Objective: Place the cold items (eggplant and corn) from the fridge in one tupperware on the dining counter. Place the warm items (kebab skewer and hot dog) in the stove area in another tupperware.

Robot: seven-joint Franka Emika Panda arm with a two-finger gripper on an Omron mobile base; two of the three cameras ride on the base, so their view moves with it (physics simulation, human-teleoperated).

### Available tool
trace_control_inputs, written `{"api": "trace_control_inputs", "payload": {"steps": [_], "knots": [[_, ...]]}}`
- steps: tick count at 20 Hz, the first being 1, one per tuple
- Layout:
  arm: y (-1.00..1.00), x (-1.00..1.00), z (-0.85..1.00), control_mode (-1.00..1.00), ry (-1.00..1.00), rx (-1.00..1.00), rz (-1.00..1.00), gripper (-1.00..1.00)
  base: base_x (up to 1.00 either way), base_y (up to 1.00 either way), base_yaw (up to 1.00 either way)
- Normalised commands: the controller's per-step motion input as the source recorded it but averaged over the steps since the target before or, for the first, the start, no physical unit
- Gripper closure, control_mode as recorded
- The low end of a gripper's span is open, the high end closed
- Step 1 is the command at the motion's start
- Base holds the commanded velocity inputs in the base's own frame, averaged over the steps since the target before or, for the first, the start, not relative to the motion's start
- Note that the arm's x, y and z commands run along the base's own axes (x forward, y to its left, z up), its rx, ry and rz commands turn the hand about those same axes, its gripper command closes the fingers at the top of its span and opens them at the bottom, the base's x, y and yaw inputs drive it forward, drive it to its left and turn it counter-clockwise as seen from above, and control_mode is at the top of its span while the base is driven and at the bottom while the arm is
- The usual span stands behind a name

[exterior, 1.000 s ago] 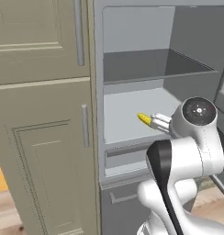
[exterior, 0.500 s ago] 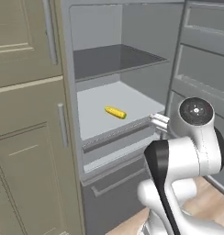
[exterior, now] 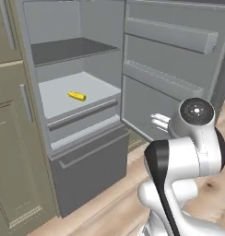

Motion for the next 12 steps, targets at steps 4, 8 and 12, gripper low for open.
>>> {"api": "trace_control_inputs", "payload": {"steps": [4, 8, 12], "knots": [[0.00, 0.00, 0.00, 1.00, 0.00, 0.00, 0.00, 1.00, -1.00, -0.82, -0.16], [0.00, 0.00, 0.00, 1.00, 0.00, 0.00, 0.00, 1.00, -0.93, -0.99, -0.14], [0.00, 0.00, 0.00, 1.00, 0.00, 0.00, 0.00, 1.00, -0.80, -1.00, -0.07]]}}
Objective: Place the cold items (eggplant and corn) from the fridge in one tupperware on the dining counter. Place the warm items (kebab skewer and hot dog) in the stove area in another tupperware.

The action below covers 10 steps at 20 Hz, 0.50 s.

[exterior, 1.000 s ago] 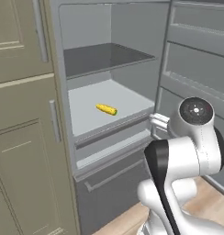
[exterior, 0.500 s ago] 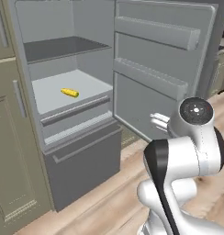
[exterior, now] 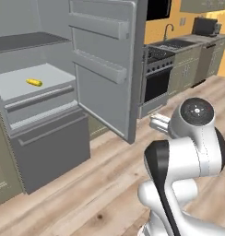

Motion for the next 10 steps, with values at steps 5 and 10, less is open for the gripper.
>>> {"api": "trace_control_inputs", "payload": {"steps": [5, 10], "knots": [[0.00, 0.00, 0.00, 1.00, 0.00, 0.00, 0.00, 1.00, -0.96, -1.00, -0.06], [0.00, 0.00, 0.00, 1.00, 0.00, 0.00, 0.00, 1.00, -0.97, -1.00, -0.08]]}}
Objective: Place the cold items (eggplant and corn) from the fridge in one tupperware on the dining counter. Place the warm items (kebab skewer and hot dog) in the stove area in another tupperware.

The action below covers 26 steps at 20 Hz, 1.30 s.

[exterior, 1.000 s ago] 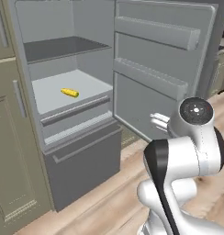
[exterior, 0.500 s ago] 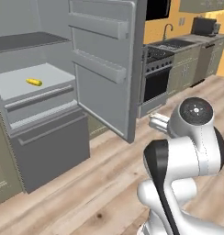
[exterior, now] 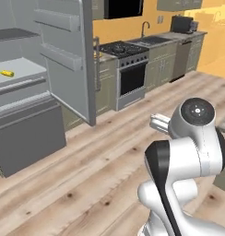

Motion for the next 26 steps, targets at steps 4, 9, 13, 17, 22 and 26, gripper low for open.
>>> {"api": "trace_control_inputs", "payload": {"steps": [4, 9, 13, 17, 22, 26], "knots": [[0.00, 0.00, 0.00, 1.00, 0.00, 0.00, 0.00, 1.00, -0.75, -1.00, -0.07], [0.00, 0.00, 0.00, 1.00, 0.00, 0.00, 0.00, 1.00, -0.52, -1.00, -0.07], [0.00, 0.00, 0.00, 1.00, 0.00, 0.00, 0.00, 1.00, -0.39, -1.00, -0.06], [0.00, 0.00, 0.00, 1.00, 0.00, 0.00, 0.00, 1.00, -0.37, -1.00, -0.02], [0.00, 0.00, 0.00, 1.00, 0.00, 0.00, 0.00, 1.00, -0.36, -1.00, 0.00], [0.00, 0.00, 0.00, 1.00, 0.00, 0.00, 0.00, 1.00, -0.64, -1.00, -0.01]]}}
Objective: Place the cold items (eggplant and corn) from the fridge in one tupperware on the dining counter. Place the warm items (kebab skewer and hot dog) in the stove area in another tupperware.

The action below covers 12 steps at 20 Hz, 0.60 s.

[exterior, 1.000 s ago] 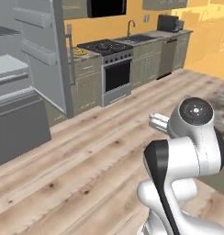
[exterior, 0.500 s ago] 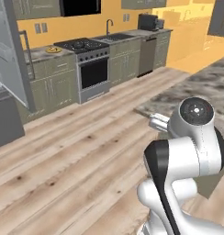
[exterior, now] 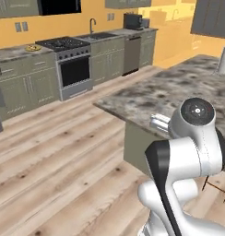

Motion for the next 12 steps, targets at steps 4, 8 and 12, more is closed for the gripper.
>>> {"api": "trace_control_inputs", "payload": {"steps": [4, 8, 12], "knots": [[0.00, 0.00, 0.00, 1.00, 0.00, 0.00, 0.00, 1.00, -0.73, -1.00, -0.02], [0.00, 0.00, 0.00, 1.00, 0.00, 0.00, 0.00, 1.00, -0.69, -1.00, -0.01], [0.00, 0.00, 0.00, 1.00, 0.00, 0.00, 0.00, 1.00, -0.40, -1.00, 0.00]]}}
